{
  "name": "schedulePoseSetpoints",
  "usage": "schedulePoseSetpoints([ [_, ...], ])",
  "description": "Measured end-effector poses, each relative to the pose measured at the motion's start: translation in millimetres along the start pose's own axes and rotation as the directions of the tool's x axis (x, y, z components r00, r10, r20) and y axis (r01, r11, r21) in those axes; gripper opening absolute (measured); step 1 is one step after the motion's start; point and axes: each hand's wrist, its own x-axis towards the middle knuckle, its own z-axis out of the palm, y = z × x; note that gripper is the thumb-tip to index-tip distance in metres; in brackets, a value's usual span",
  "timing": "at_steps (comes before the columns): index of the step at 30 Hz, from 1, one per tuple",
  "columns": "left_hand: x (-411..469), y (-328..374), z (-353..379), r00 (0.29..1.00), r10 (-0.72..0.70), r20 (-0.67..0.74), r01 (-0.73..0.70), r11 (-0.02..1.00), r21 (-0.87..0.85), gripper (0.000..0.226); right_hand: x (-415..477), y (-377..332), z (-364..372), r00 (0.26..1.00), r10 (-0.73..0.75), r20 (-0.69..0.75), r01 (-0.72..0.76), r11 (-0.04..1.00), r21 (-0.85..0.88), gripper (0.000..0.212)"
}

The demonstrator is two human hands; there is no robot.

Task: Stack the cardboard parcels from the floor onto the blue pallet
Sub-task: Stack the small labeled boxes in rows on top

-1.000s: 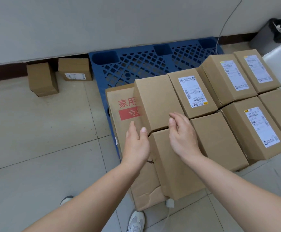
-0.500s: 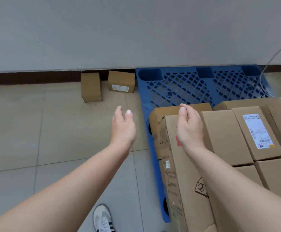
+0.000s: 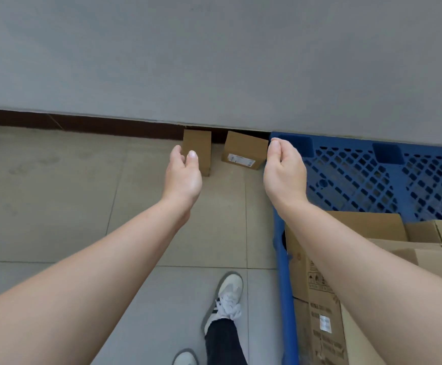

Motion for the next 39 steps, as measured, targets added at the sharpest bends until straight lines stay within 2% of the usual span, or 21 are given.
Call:
schedulePoseSetpoints([
  [5,63,1,7,0.999,-0.023,-0.031,0.023,1.000,-0.002,0.050,52,5,45,0.996,-0.017,0.086,0.019,1.000,-0.016,0.028],
  [13,172,-11,41,0.981,-0.095,-0.169,0.104,0.994,0.046,0.050,148,32,106,0.978,0.022,0.207,-0.014,0.999,-0.041,0.031],
  [17,216,-25,54,0.978,-0.106,-0.181,0.121,0.990,0.072,0.048,185,55,138,0.967,0.067,0.246,-0.052,0.996,-0.068,0.033],
  [27,315,-109,70,0.981,-0.114,-0.156,0.144,0.970,0.194,0.047,217,136,230,0.949,0.142,0.283,-0.110,0.986,-0.127,0.033],
  [32,368,-160,75,0.993,-0.059,-0.102,0.086,0.954,0.286,0.045,234,184,287,0.935,0.207,0.289,-0.164,0.973,-0.164,0.028],
  [39,445,-227,80,0.996,-0.026,-0.089,0.051,0.956,0.290,0.045,262,247,368,0.939,0.198,0.282,-0.150,0.972,-0.183,0.037],
])
